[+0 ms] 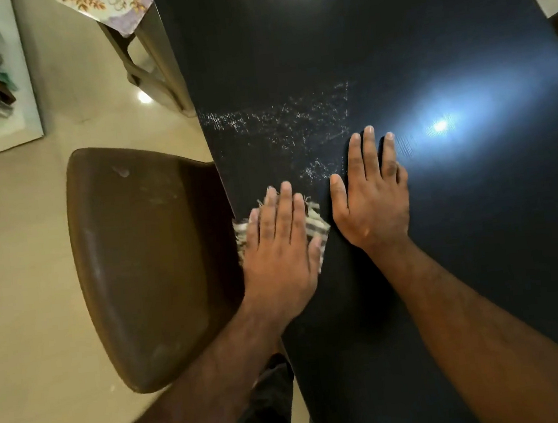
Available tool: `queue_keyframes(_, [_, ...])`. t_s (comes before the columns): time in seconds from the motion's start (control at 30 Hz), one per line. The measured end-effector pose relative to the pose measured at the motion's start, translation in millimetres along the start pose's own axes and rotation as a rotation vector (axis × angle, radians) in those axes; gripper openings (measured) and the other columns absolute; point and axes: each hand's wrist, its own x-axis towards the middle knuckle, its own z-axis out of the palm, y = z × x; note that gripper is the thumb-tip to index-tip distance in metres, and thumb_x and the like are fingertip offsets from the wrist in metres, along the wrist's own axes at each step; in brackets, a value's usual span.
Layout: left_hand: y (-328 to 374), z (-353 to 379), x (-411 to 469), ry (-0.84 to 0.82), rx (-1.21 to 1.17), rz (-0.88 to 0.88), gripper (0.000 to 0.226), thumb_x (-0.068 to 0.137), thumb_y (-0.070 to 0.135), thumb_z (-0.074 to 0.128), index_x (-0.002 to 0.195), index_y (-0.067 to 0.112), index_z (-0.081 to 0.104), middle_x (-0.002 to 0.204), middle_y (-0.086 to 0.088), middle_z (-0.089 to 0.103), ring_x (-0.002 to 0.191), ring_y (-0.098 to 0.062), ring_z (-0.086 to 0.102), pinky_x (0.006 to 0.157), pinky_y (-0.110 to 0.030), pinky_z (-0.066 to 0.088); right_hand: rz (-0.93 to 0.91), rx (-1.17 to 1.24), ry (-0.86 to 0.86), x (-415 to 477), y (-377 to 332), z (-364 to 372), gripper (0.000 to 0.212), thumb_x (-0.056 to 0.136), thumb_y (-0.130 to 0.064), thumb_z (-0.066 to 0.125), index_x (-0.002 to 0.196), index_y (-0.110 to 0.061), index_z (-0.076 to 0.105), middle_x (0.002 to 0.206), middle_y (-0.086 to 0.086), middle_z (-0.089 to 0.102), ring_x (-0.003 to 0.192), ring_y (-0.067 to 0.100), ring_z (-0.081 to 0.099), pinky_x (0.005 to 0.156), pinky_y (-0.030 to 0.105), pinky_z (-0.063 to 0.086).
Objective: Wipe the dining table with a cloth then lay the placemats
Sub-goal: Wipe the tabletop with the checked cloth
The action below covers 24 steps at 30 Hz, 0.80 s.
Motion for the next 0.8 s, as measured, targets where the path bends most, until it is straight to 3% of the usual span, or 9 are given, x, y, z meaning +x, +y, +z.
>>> queue_keyframes(0.13, [-24.5,-6.3,11.2,-0.028,0.030,-0.070,0.076,0.117,0.054,0.015,0.178,0.010,0.002,0.186,-0.014,-0.013,0.173,-0.033,-0.010,0.139,-0.058,0.013,0.012,0.019,0.013,-1.7,0.4,0.5,0.076,0.114,-0.051,0.034,0.178,-0.011,0.020,0.188,0.010,0.012,0.174,0.037,0.009,0.132,0.059,0.031])
queue_keyframes(0.3, [-89.8,-39.9,116.8,0.025,-0.024,-0.258,0.078,0.115,0.055,0.013,0.178,0.011,-0.002,0.186,-0.012,-0.012,0.173,-0.031,-0.009,0.140,-0.054,0.006,0.036,0.053,0.018,-2.7,-2.0,-2.1,0.074,0.115,-0.047,0.033,0.178,-0.010,0.020,0.187,0.009,0.014,0.174,0.033,0.009,0.132,0.058,0.033])
queue_keyframes(0.47, [-102.2,-53.5,187.2,0.038,-0.009,-0.301,0.081,0.112,0.056,0.010,0.178,0.010,0.002,0.187,-0.014,-0.007,0.173,-0.033,-0.006,0.140,-0.056,0.008,0.147,0.095,0.041,-1.3,-4.7,-4.8,0.074,0.115,-0.044,0.031,0.178,-0.008,0.017,0.187,0.011,0.014,0.175,0.031,0.009,0.133,0.054,0.030])
queue_keyframes(0.67, [-32.9,-32.5,125.3,-0.019,0.020,-0.010,0.077,0.114,0.054,0.006,0.177,0.010,-0.004,0.186,-0.015,-0.014,0.173,-0.033,-0.010,0.139,-0.058,0.010,0.178,0.042,0.005,0.1,-6.1,-8.8,0.073,0.115,-0.044,0.029,0.178,-0.009,0.019,0.188,0.011,0.014,0.175,0.033,0.008,0.132,0.054,0.030])
queue_keyframes(0.8, [-4.4,-17.9,49.0,-0.068,-0.001,0.124,0.075,0.117,0.052,0.013,0.178,0.009,0.004,0.187,-0.013,-0.010,0.173,-0.031,-0.008,0.138,-0.058,0.016,0.202,0.022,-0.004,-1.3,-8.2,-10.4,0.073,0.115,-0.043,0.028,0.178,-0.009,0.020,0.188,0.009,0.012,0.175,0.033,0.007,0.132,0.055,0.030])
